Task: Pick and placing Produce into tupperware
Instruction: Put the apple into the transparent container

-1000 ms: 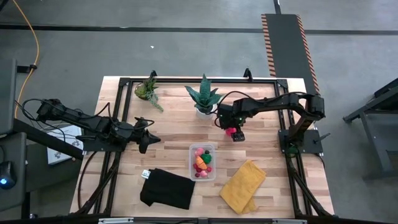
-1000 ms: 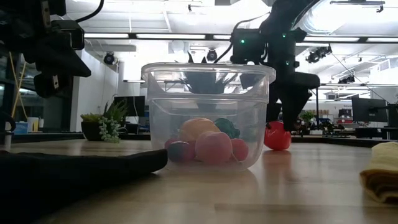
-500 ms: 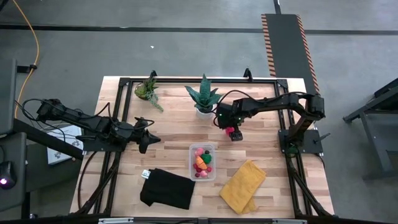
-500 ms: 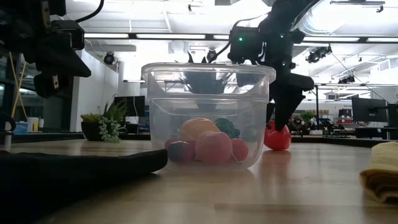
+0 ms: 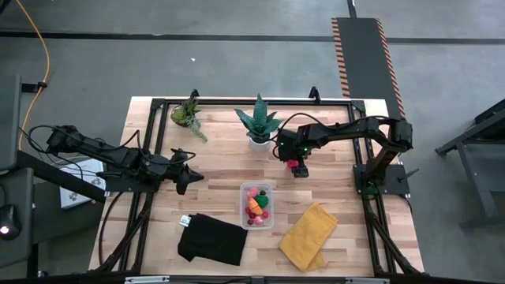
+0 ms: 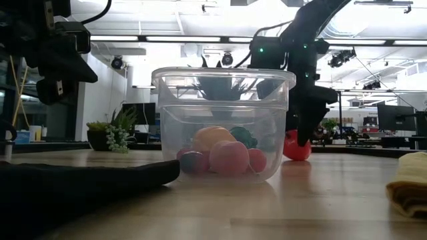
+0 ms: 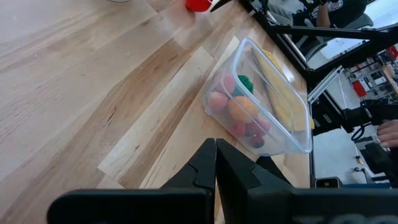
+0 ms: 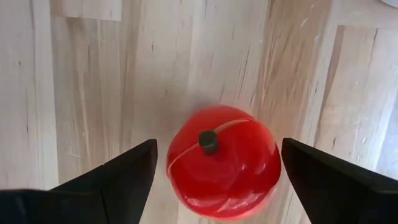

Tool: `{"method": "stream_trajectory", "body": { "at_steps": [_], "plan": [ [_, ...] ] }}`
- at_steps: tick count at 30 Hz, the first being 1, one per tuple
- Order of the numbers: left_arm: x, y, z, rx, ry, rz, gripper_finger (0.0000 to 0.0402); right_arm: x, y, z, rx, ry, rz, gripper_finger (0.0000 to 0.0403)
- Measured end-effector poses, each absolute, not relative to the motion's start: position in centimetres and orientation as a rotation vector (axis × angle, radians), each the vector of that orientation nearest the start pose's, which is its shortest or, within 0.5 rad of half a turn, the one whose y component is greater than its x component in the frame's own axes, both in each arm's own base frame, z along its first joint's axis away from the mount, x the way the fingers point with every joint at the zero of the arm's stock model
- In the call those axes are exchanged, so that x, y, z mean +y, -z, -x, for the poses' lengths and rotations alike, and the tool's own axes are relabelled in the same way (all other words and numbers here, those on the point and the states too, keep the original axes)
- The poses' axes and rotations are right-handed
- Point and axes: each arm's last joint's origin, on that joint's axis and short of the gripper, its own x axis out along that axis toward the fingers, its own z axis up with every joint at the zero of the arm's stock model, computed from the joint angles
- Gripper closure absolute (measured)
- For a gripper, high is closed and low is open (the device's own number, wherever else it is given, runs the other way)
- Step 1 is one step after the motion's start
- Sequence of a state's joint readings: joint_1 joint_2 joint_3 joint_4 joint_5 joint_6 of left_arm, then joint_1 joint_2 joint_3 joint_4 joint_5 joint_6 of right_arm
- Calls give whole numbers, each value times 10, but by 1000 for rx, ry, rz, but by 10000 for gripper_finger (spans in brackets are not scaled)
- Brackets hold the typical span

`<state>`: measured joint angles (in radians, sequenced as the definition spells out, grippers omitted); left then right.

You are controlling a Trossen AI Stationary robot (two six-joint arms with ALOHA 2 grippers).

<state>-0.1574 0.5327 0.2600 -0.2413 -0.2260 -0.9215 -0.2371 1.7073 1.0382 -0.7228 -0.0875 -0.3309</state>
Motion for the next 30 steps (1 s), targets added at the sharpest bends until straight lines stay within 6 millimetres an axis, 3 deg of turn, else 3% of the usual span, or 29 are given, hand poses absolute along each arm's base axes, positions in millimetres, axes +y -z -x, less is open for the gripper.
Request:
{"method": "stream_trajectory", "body": {
  "at_steps": [30],
  "plan": [
    [-14,-182,-128,434,-292,803,401,-74,-159,-291,1373,-93,60,68]
  ]
}}
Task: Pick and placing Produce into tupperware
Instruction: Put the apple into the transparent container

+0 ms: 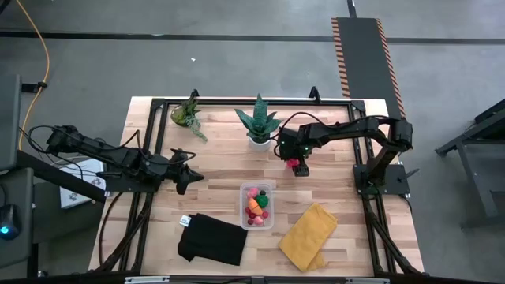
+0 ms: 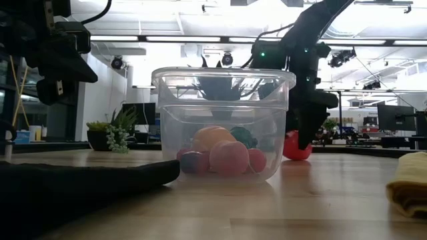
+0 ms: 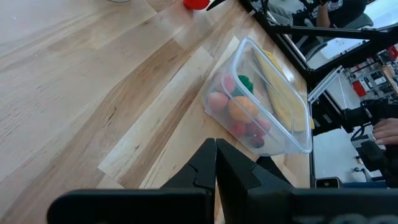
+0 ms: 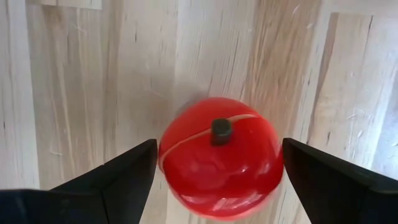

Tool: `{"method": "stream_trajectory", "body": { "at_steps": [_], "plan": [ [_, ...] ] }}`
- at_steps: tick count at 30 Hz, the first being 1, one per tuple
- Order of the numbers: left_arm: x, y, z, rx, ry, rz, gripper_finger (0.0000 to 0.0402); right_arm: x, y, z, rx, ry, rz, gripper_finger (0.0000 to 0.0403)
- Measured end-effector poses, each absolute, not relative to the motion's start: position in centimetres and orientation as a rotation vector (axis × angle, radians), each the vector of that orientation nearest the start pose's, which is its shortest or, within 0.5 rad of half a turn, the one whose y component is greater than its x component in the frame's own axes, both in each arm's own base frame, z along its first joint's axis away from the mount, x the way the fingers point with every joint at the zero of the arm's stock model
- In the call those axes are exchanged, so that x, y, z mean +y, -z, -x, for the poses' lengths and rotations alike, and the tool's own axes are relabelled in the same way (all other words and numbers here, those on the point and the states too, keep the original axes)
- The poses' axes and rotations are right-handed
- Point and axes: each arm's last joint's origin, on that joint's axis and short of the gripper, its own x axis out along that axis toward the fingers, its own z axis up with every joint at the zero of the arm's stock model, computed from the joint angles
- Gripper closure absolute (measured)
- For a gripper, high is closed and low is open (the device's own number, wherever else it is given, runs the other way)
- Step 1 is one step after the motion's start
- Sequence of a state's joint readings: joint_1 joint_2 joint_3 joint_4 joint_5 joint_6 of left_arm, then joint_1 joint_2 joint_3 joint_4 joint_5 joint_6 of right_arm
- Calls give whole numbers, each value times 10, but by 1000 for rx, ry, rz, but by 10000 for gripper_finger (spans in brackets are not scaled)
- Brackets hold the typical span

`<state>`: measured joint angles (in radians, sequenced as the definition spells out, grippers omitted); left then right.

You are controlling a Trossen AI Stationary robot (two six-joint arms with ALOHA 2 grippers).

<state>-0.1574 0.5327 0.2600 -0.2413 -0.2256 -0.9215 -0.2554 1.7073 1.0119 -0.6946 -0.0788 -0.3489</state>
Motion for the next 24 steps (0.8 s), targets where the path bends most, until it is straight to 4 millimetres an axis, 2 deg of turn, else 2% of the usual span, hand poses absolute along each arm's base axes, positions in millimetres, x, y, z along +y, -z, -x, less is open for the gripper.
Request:
{"method": "stream_trajectory", "body": {
  "at_steps": [24],
  "plan": [
    [-14,-182,-128,434,-292,803,401,-74,-159,-291,1376,-98,83,68]
  ]
}}
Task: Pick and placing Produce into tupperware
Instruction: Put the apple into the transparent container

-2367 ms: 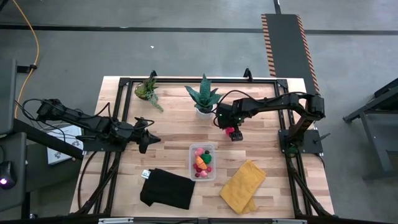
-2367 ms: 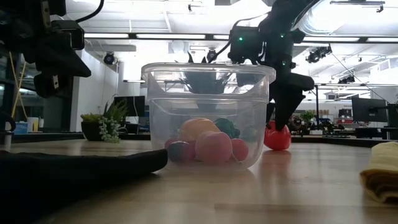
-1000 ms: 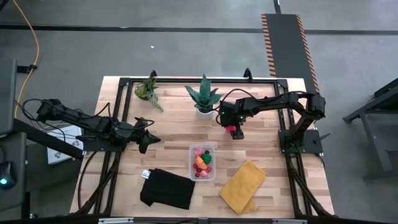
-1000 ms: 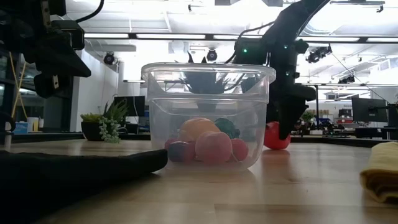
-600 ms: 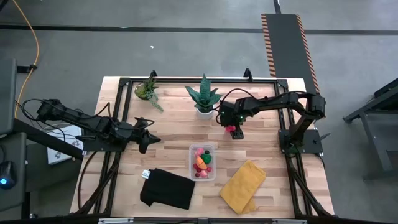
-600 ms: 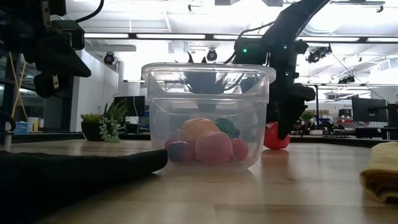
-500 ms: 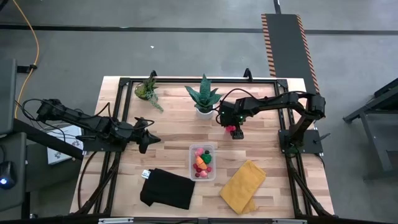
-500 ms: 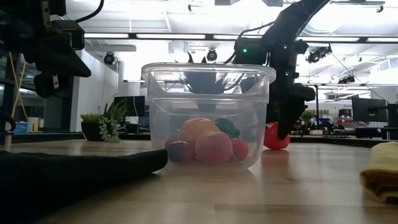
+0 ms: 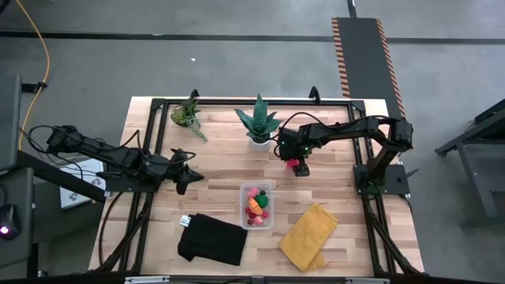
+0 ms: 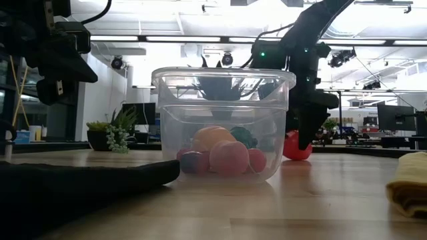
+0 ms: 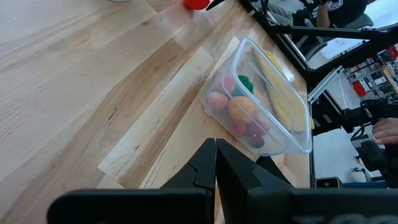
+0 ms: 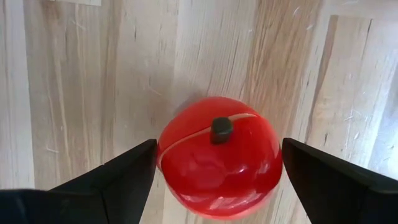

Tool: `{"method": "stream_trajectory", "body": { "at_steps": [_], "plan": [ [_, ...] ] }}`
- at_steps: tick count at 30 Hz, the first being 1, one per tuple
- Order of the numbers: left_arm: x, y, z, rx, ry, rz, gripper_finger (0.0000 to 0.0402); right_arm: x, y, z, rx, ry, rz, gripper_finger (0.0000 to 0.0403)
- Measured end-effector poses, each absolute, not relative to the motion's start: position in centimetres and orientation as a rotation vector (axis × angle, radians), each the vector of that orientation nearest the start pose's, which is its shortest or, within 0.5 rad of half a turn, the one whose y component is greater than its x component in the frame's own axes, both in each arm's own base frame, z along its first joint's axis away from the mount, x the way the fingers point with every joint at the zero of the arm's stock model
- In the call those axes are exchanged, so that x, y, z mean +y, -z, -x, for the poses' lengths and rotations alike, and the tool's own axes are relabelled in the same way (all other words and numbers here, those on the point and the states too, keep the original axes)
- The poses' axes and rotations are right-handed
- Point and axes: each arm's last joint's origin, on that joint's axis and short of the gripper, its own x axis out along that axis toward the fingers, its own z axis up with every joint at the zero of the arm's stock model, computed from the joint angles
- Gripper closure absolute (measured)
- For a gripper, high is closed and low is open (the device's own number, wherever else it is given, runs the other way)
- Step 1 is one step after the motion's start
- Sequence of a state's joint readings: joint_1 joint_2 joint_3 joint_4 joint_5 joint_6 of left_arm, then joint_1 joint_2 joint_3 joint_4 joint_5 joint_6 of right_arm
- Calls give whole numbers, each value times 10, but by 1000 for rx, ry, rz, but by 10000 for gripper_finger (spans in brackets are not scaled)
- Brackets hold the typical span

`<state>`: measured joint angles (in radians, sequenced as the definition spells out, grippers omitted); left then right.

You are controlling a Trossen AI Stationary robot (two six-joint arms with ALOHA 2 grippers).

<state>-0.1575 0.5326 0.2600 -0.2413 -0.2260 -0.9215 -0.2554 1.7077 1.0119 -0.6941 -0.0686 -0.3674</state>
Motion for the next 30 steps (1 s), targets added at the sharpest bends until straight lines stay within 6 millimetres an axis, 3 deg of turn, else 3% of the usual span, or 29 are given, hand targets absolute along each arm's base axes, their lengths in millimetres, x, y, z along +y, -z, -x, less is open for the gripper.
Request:
{"method": "stream_trajectory", "body": {
  "at_steps": [21,30],
  "plan": [
    [-14,-182,-128,434,-292,803,401,-74,-159,-291,1378,-92,87,70],
    [-14,-182,-128,434,-292,803,401,-74,-159,-291,1378,-91,85,103]
  ]
}}
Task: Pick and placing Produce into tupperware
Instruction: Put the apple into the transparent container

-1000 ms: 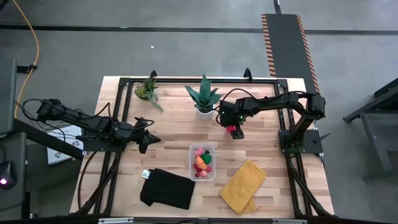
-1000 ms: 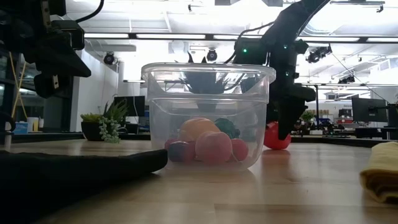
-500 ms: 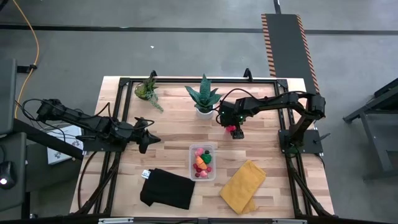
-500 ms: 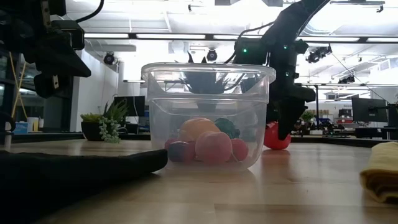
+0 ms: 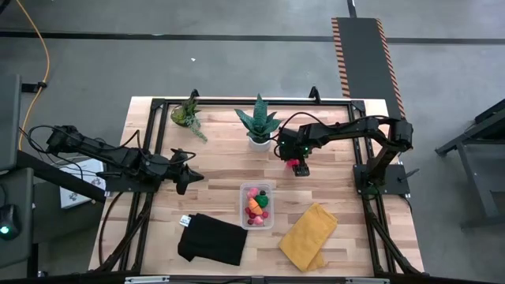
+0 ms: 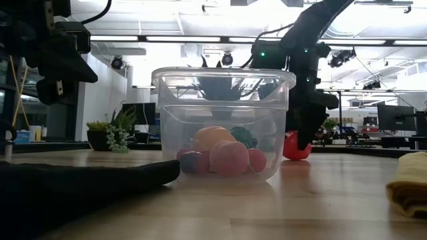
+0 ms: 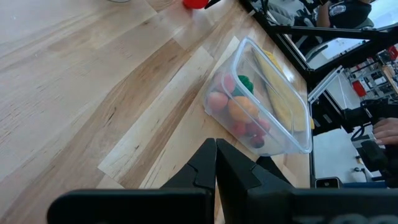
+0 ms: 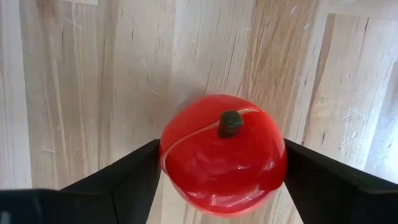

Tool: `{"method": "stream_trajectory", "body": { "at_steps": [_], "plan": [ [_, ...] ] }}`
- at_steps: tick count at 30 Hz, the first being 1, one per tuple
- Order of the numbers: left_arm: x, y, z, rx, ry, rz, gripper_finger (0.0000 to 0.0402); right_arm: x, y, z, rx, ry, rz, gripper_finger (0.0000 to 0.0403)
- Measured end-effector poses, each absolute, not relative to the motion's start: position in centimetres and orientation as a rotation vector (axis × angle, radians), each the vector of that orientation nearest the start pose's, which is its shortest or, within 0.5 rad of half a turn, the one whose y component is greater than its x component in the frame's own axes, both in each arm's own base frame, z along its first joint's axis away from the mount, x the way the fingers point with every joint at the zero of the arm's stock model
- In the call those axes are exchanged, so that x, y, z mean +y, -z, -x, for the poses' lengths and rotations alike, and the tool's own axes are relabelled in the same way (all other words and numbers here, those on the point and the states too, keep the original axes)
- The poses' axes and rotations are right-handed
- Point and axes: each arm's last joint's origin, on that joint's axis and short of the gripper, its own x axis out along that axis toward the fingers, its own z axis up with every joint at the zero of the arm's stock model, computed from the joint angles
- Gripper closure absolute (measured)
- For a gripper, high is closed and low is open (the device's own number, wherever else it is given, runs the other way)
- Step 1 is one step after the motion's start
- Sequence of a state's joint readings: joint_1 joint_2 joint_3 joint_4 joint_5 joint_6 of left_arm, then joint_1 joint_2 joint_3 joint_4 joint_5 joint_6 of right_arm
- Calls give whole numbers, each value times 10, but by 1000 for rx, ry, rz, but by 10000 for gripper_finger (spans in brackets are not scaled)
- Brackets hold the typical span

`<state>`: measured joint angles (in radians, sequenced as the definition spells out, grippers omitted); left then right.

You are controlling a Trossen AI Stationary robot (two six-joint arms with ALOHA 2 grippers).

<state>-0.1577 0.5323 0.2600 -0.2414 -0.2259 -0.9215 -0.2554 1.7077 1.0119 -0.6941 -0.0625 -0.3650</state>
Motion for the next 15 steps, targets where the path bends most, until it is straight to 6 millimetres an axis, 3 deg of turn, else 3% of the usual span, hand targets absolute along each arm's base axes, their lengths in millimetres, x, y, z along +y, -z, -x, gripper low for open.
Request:
{"method": "stream_trajectory", "body": {
  "at_steps": [15],
  "plan": [
    [-14,-182,-128,434,-292,803,401,-74,-159,-291,1376,-92,88,129]
  ]
}}
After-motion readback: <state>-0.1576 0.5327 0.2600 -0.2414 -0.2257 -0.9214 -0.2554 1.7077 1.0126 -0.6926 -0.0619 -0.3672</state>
